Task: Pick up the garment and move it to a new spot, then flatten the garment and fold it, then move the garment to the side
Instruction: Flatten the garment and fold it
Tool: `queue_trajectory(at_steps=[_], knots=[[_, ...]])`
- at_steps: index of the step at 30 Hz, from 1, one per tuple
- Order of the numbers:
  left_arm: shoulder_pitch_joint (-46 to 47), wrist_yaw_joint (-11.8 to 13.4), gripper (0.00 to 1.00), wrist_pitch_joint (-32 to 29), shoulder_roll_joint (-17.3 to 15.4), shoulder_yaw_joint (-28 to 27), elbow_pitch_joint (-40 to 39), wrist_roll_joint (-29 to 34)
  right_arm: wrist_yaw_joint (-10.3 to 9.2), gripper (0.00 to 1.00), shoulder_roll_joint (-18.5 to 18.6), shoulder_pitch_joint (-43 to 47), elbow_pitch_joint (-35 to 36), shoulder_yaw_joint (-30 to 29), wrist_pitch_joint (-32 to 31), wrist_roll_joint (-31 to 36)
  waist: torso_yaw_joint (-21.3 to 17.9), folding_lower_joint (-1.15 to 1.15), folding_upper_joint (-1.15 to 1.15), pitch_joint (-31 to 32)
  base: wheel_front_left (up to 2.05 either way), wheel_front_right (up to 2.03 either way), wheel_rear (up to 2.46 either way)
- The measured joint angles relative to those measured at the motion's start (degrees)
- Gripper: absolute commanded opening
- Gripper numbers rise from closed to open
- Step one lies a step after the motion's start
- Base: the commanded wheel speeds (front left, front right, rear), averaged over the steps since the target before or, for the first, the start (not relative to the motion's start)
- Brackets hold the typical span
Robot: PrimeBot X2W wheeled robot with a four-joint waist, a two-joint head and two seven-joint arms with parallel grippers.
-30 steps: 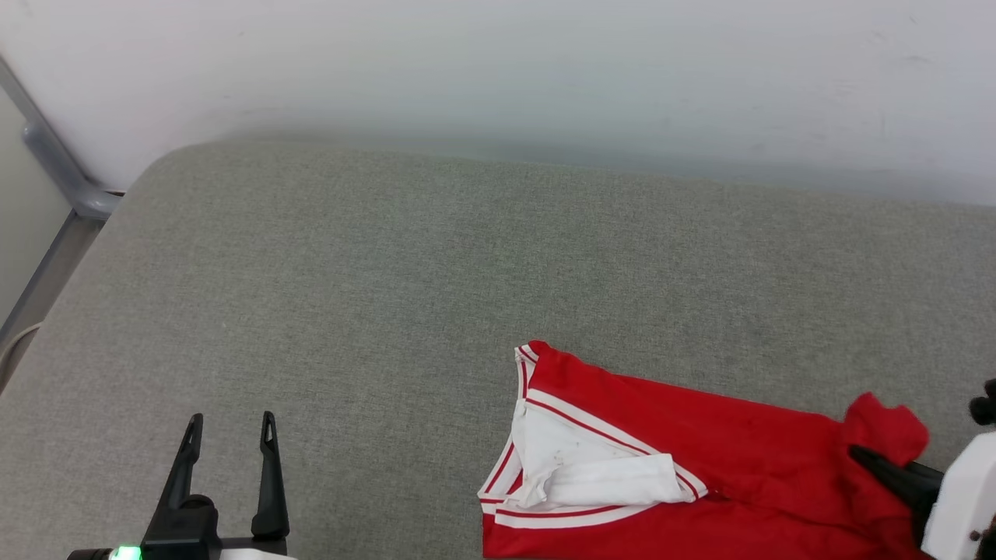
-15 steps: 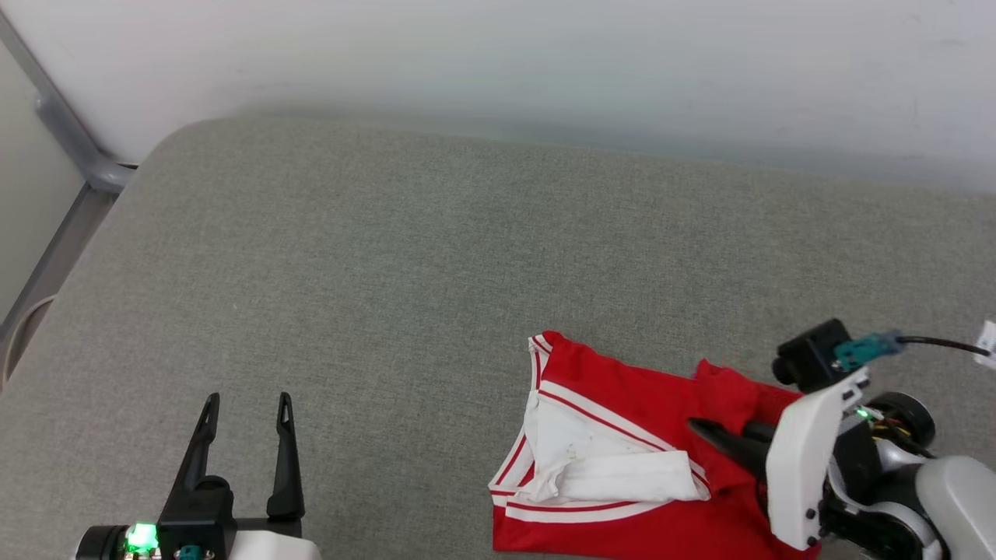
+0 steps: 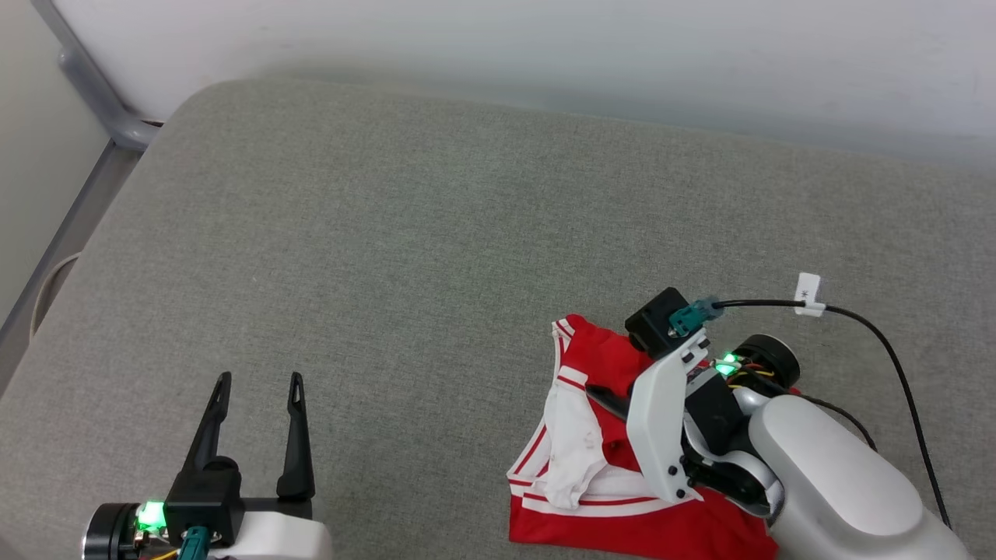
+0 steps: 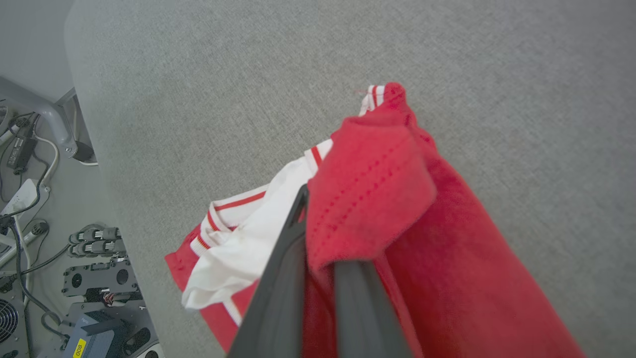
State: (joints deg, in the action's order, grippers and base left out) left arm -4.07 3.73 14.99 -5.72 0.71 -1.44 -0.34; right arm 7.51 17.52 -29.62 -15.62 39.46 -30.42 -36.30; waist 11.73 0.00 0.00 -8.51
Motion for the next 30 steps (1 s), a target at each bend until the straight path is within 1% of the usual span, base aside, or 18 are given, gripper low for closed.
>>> queue_trajectory(at_steps=[5,10,14,15,16,17,20,23,25,27,30], knots=[[1.1,-0.2,1.00,0.0,0.3,0.2,0.1,0.0,0.00,0.00,-2.9,-3.9,-8.9,4.5,1.1,1.9,0.8,0.00,0.00,-1.1,0.00,0.00,0.00],[2.0,-0.3,1.00,0.0,0.5,0.2,0.3,0.0,0.00,0.00,-4.5,-6.2,-17.6,8.4,1.2,3.6,1.3,0.00,0.00,-2.0,0.00,0.00,0.00],[2.0,-0.3,1.00,0.0,0.7,0.1,0.7,0.0,0.00,0.00,-5.6,-7.0,-21.2,9.9,3.2,2.7,1.3,0.00,0.00,-1.9,0.00,0.00,0.00],[2.0,-0.3,1.00,0.0,0.7,0.1,0.7,0.0,0.00,0.06,-5.7,-7.1,-21.4,10.2,3.8,2.1,1.2,0.00,0.00,-1.8,0.00,0.00,0.00],[2.0,-0.3,1.00,0.0,0.7,0.0,0.8,0.0,0.00,0.45,-5.8,-7.1,-21.3,10.3,4.8,1.3,1.1,0.00,0.00,-1.7,0.00,0.00,0.00],[2.0,-0.3,1.00,0.0,0.7,0.0,0.8,0.0,0.00,1.00,-5.9,-7.1,-20.9,10.4,5.8,0.4,0.9,0.00,0.00,-1.4,0.00,0.00,0.00],[1.3,-0.3,1.00,0.0,0.6,-0.2,0.9,0.1,0.01,1.00,-4.8,-6.6,-18.3,11.2,8.7,-0.7,0.5,0.00,0.00,-0.5,0.00,0.00,0.00],[0.4,-0.3,1.00,0.0,0.4,-0.4,1.0,0.2,0.00,1.00,-1.7,-6.0,-13.8,10.6,12.1,-1.5,-0.2,0.00,0.00,0.7,0.00,0.00,0.00],[-0.3,-0.2,1.00,0.0,0.3,-0.5,1.0,0.2,0.00,1.00,0.4,-4.6,-10.6,8.9,14.2,-2.7,-0.9,0.00,0.00,1.6,0.00,0.00,0.00],[-0.9,-0.2,1.00,0.0,0.0,-0.5,0.9,0.2,0.00,1.00,2.5,-3.0,-7.4,6.6,16.6,-2.2,-1.6,0.00,0.00,2.4,0.00,0.00,0.00],[-1.7,-0.1,1.00,0.0,-0.2,-0.6,0.8,0.3,0.00,1.00,5.3,0.0,-3.6,1.5,20.0,-0.7,-2.8,0.00,0.00,3.5,0.00,0.00,0.00]])
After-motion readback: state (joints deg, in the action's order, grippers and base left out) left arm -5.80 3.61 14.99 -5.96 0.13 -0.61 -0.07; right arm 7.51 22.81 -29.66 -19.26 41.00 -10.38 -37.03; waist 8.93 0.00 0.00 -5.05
